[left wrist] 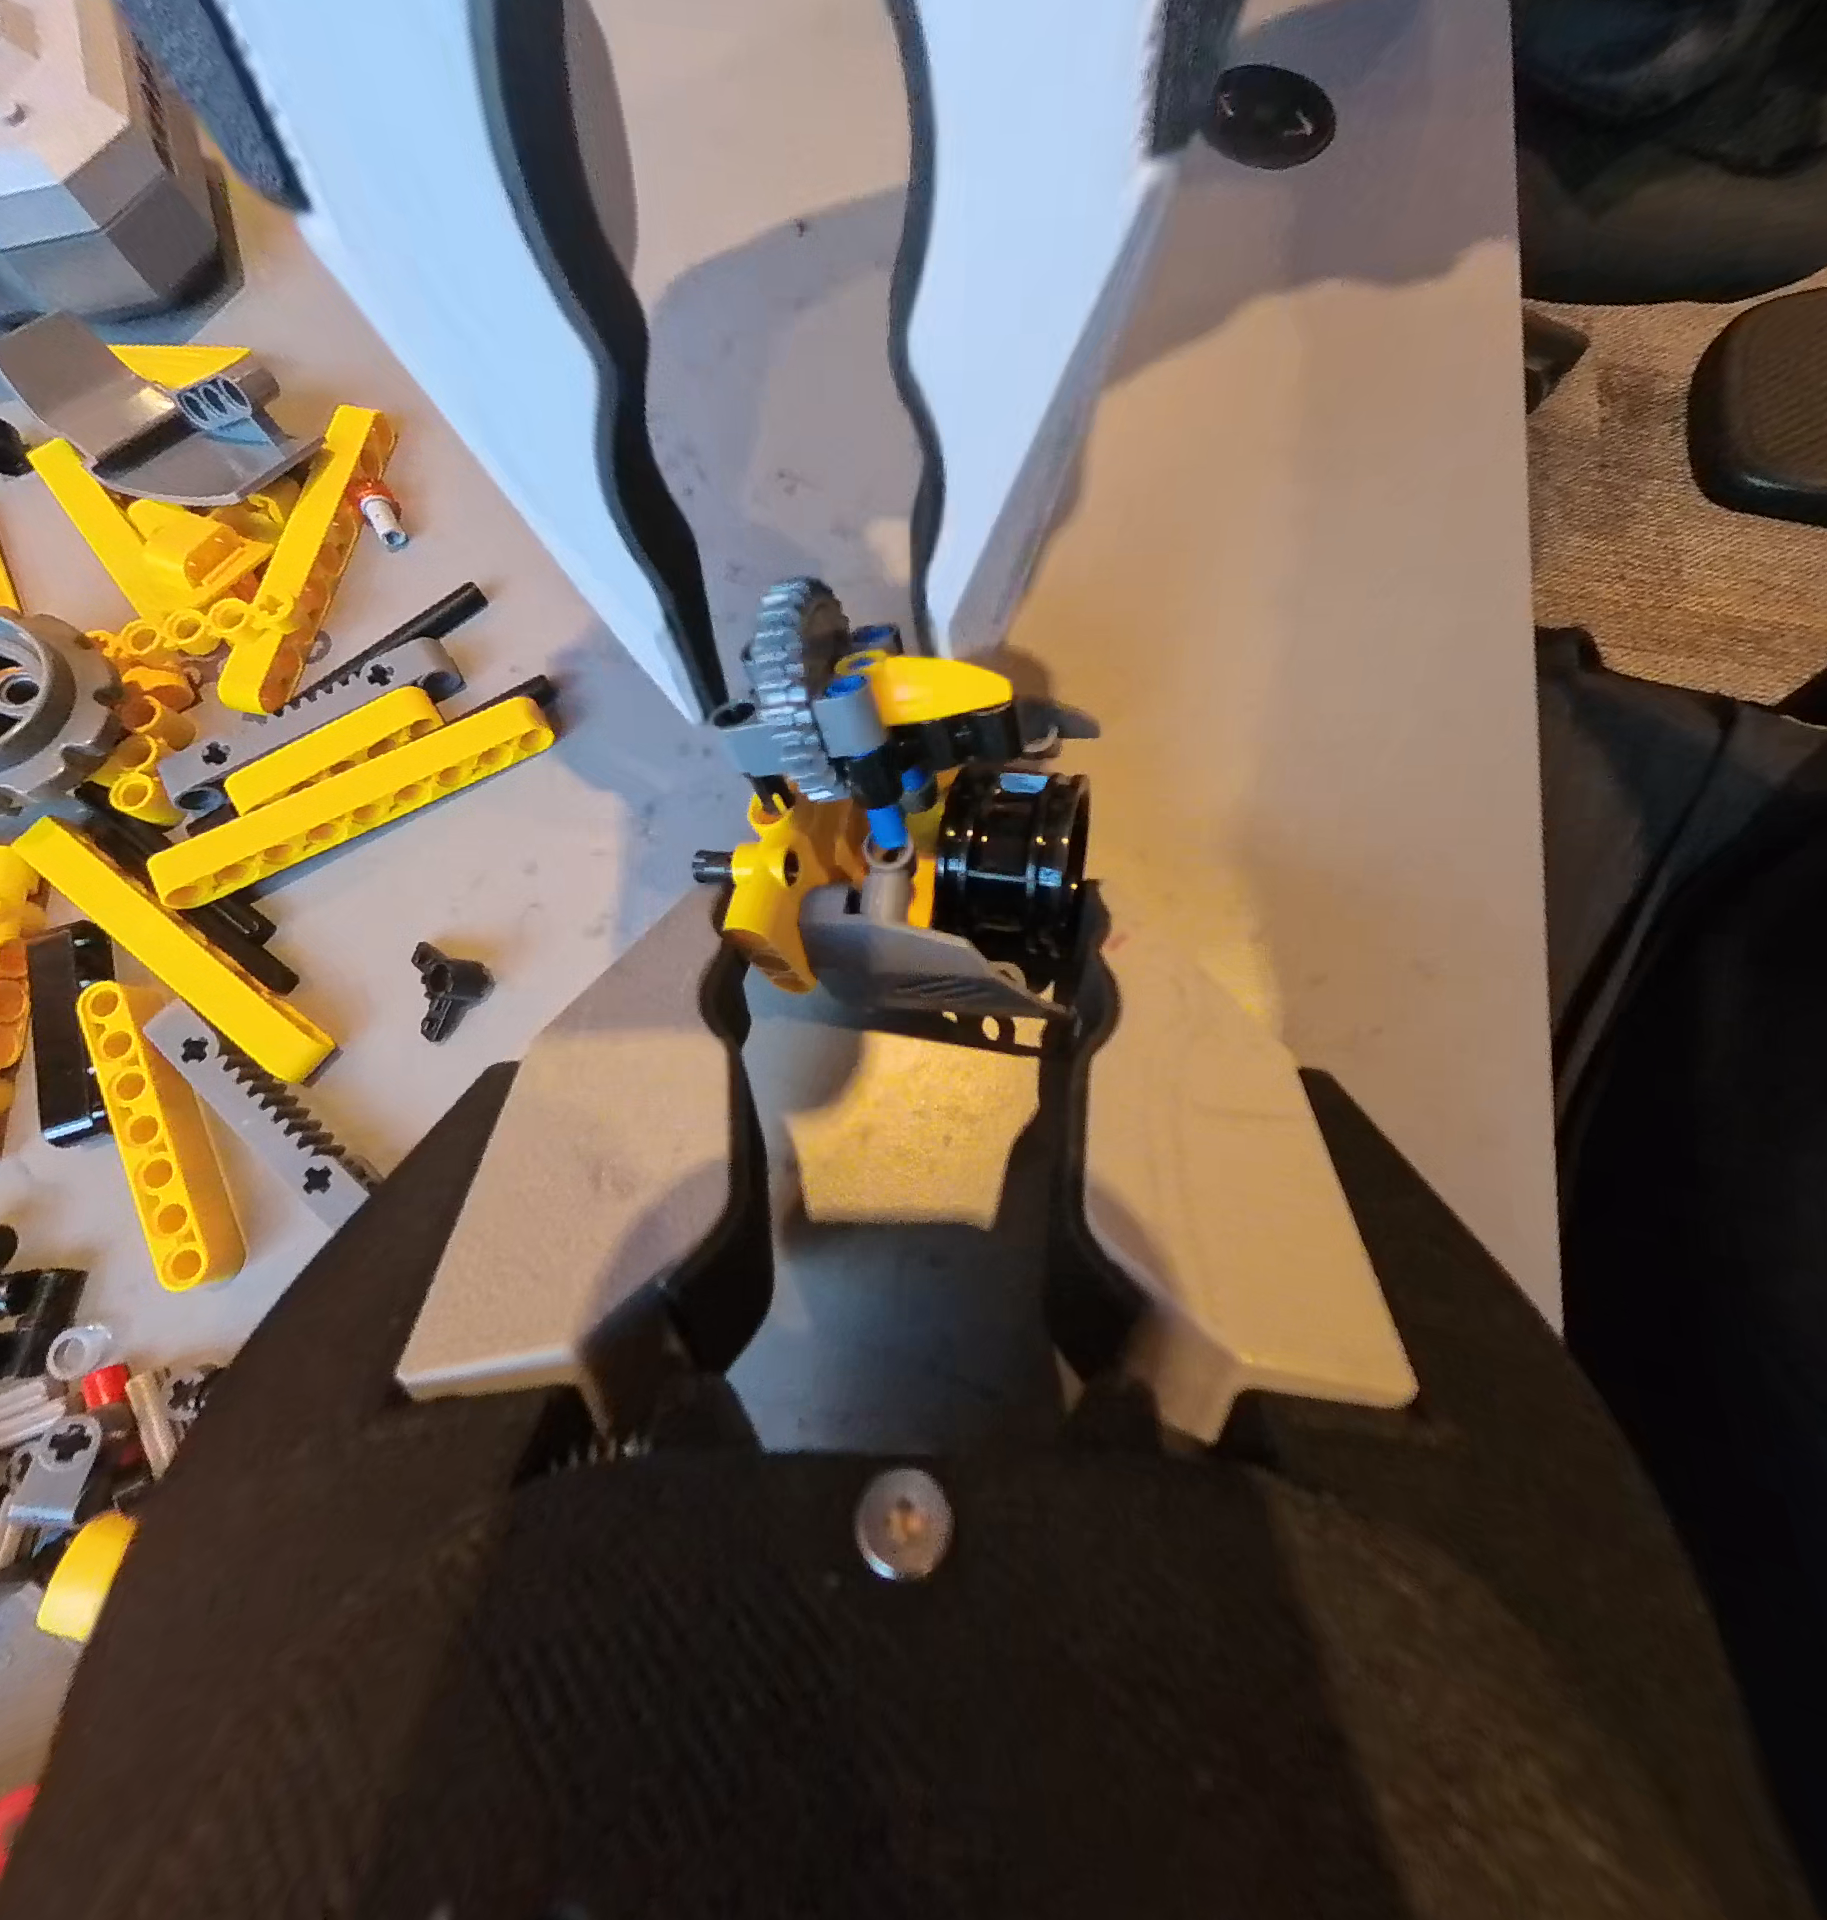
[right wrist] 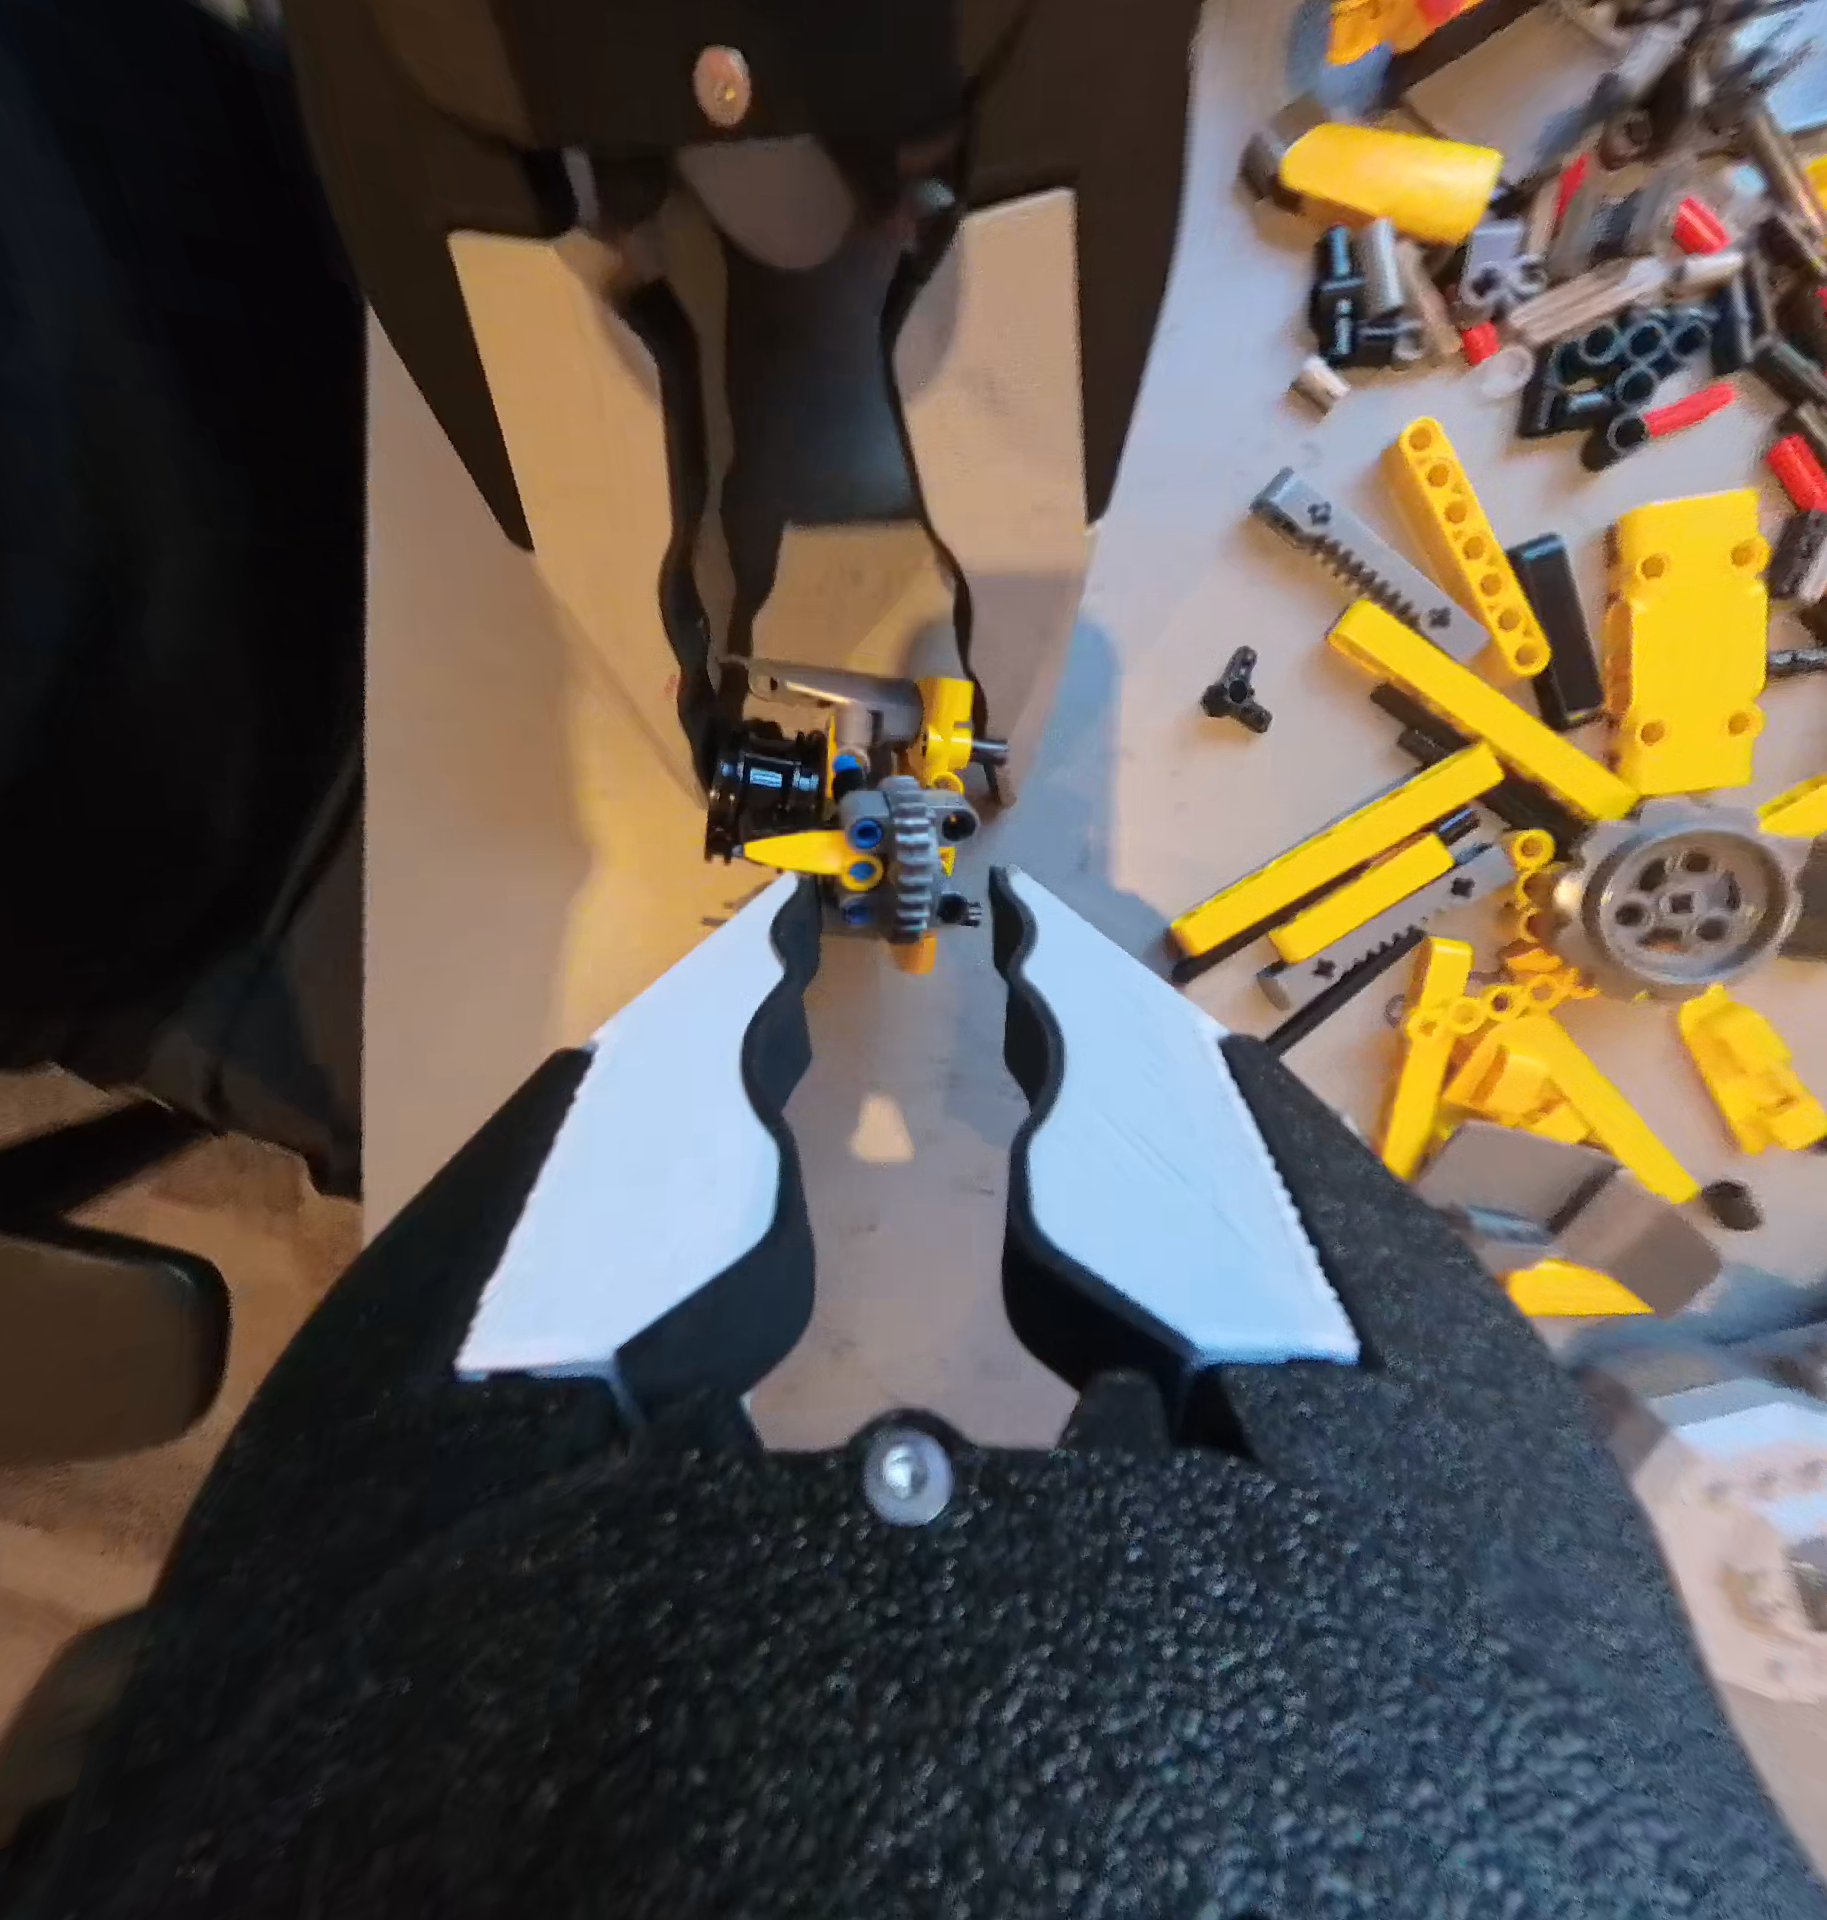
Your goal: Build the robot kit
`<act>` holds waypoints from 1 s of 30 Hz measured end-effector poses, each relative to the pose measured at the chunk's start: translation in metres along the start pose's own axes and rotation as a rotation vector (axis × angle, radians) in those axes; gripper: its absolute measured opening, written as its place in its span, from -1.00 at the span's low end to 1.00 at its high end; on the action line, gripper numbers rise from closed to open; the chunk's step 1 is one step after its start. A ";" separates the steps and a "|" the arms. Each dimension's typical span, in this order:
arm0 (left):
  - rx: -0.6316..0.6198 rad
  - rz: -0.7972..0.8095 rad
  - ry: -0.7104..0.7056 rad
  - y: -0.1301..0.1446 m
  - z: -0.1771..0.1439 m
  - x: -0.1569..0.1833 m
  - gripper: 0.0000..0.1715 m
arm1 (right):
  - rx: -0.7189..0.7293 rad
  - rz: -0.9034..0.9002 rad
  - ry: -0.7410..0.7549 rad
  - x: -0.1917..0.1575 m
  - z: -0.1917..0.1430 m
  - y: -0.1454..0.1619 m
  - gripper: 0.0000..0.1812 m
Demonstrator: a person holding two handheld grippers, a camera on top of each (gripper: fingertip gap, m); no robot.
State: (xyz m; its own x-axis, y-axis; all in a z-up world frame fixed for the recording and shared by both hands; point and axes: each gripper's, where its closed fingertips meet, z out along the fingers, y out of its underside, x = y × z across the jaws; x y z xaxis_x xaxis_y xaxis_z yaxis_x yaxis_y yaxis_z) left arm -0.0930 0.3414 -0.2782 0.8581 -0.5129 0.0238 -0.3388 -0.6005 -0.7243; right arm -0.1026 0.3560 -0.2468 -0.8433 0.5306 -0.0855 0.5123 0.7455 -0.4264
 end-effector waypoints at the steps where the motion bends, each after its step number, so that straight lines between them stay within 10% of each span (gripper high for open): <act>1: 0.002 -0.006 0.004 0.000 0.000 0.000 -0.28 | 0.040 0.039 -0.008 0.000 -0.001 0.000 -0.65; 15: 0.009 -0.031 0.018 -0.001 -0.001 -0.002 -0.28 | 0.067 0.079 0.160 0.004 -0.013 0.004 -0.73; 30: 0.038 -0.128 0.083 -0.004 -0.004 -0.005 -0.28 | 0.588 0.630 0.231 0.001 -0.035 0.002 -0.74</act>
State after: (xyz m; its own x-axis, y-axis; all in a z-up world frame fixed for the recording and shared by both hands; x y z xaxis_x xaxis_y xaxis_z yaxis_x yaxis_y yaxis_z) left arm -0.0970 0.3442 -0.2726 0.8577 -0.4839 0.1736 -0.2125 -0.6412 -0.7374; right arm -0.0965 0.3715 -0.2163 -0.3465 0.8877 -0.3033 0.6501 -0.0058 -0.7598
